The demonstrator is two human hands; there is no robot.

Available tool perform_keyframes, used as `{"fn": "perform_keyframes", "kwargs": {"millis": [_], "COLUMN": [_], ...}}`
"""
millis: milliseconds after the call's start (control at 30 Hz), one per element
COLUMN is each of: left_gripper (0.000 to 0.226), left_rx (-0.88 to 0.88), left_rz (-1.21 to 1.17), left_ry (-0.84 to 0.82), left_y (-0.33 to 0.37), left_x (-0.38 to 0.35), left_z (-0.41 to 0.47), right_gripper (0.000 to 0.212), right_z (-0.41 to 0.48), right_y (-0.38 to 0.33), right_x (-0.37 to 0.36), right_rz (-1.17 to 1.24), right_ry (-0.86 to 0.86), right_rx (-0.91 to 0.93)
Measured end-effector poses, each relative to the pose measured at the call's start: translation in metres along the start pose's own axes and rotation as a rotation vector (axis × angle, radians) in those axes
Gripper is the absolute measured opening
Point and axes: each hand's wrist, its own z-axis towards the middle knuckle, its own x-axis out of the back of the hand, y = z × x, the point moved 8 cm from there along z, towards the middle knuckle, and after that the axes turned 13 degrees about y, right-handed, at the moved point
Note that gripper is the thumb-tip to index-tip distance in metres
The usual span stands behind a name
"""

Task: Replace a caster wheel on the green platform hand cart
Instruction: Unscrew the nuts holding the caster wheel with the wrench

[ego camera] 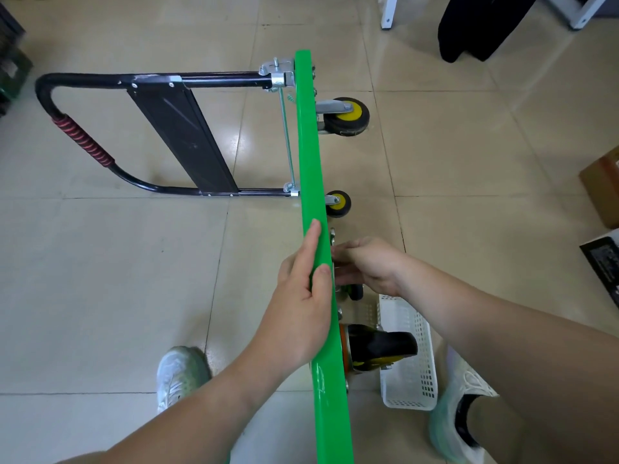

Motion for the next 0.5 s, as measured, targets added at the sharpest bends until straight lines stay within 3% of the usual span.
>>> {"fn": "perform_keyframes", "kwargs": {"millis": [167, 367, 500], "left_gripper": [0.058, 0.058, 0.06], "left_rx": [-0.001, 0.017, 0.019], "left_rz": [0.004, -0.027, -0.056], "left_ry": [-0.027, -0.018, -0.007], "left_y": [-0.002, -0.006, -0.009], "left_x": [-0.006, -0.004, -0.002], "left_z": [0.005, 0.0, 0.0], "right_gripper": [0.023, 0.014, 0.075], "right_z": [-0.022, -0.061, -0.085], "right_y": [-0.018, -0.019, -0.016], "right_x": [0.012, 0.025, 0.025], "right_rz": [0.081, 0.118, 0.107], "right_ry": [0.014, 0.114, 0.144], "right_rx": [0.091, 0.191, 0.28]}}
